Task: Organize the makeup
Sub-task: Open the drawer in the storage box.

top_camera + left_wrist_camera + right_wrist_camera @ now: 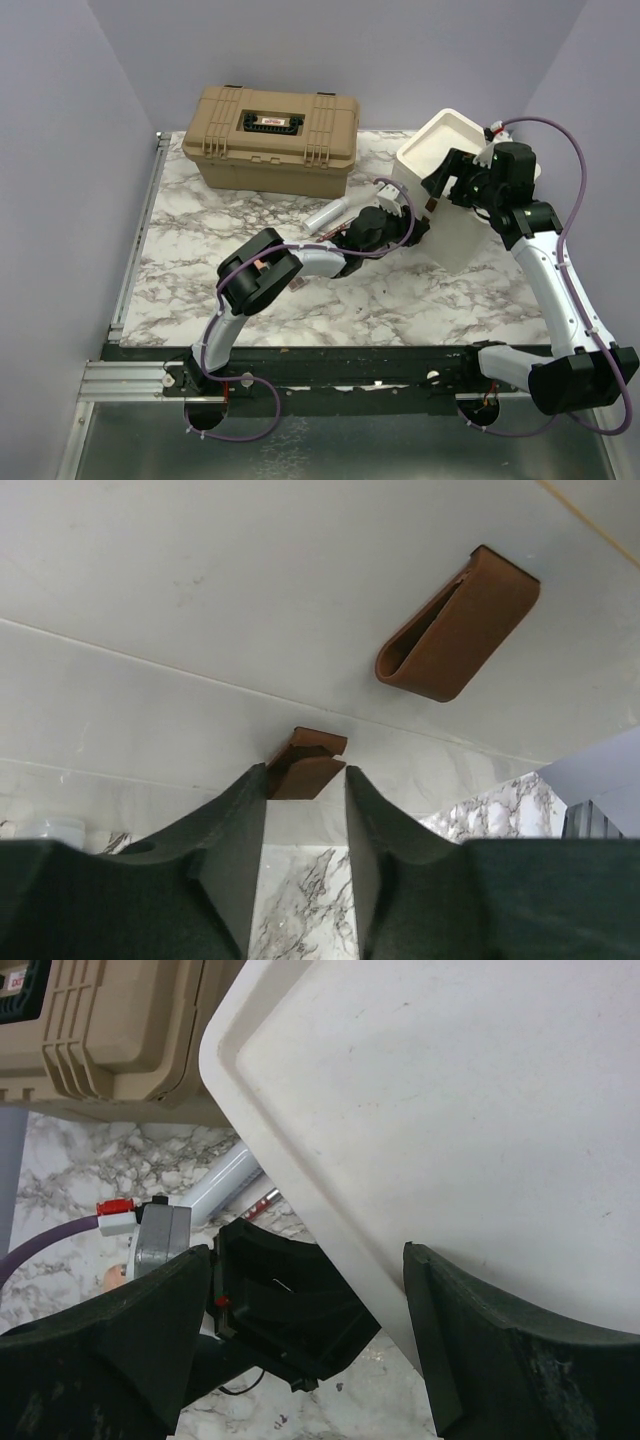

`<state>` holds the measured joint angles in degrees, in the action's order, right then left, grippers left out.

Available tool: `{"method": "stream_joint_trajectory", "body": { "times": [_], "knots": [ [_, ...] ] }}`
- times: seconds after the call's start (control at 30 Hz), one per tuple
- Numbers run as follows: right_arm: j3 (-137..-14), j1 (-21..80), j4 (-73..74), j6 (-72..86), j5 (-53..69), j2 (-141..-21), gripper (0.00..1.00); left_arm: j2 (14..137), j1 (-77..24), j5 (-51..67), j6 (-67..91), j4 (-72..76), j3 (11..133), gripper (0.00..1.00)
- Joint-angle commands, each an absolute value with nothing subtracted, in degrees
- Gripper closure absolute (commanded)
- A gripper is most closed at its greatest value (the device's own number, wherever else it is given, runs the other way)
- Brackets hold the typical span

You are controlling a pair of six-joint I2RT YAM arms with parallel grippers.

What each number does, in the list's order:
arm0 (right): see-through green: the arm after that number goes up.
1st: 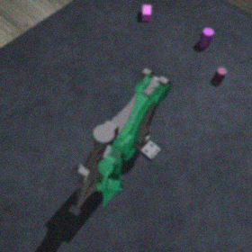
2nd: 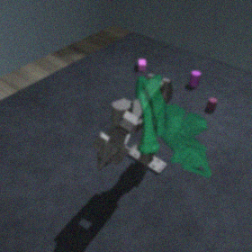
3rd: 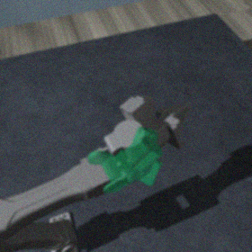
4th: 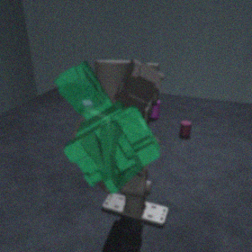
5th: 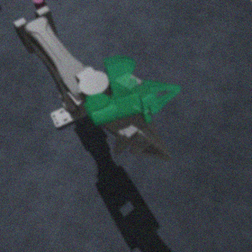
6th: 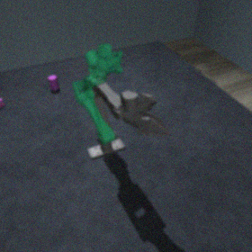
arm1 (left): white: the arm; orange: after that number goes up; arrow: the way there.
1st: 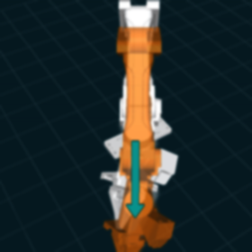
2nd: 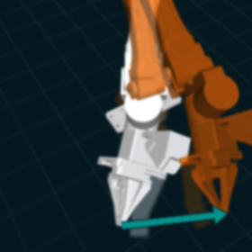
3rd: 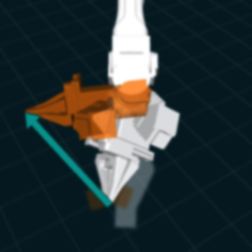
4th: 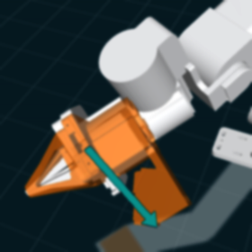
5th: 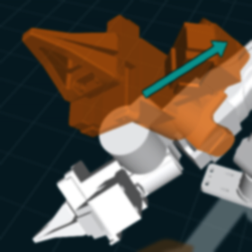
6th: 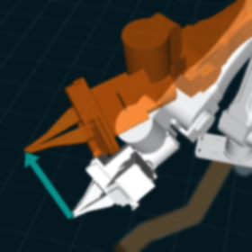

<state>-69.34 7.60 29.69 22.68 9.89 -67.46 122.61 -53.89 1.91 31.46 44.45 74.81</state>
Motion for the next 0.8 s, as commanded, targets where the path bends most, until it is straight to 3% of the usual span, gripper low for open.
{"method": "stream_joint_trajectory", "body": {
  "times": [0.0,0.23,0.37,0.47,0.57,0.67,0.77],
  "knots": [
    [-66.65,8.26,32.2,26.73,15.14,-66.77,0.17,123.74,-54.32,1.59,30.26,42.24,77.68,0.66],
    [-66.06,8.26,31.64,27.69,14.6,-66.23,0.17,124.68,-54.93,-1.19,29.87,38.47,78.93,0.73],
    [-66.05,8.22,31.82,27.73,14.6,-66.22,0.16,123.99,-55.02,-3.29,29.56,36.83,78.48,0.54],
    [-66.18,8.24,31.73,27.86,14.86,-66.41,0.17,124.05,-55.02,-4.15,29.26,35.29,79.62,0.52],
    [-66.27,8.26,31.82,27.95,14.89,-66.38,0.17,124.27,-55.02,-4.05,28.83,33.93,80.81,0.62],
    [-66.18,8.25,31.82,27.95,14.68,-66.31,0.17,124.28,-55.02,-4.3,29.37,33.54,80.73,0.79],
    [-66.19,8.23,31.9,27.96,14.81,-66.3,0.17,124.11,-55.02,-4.17,29.92,33.4,80.39,0.86]
  ]
}}
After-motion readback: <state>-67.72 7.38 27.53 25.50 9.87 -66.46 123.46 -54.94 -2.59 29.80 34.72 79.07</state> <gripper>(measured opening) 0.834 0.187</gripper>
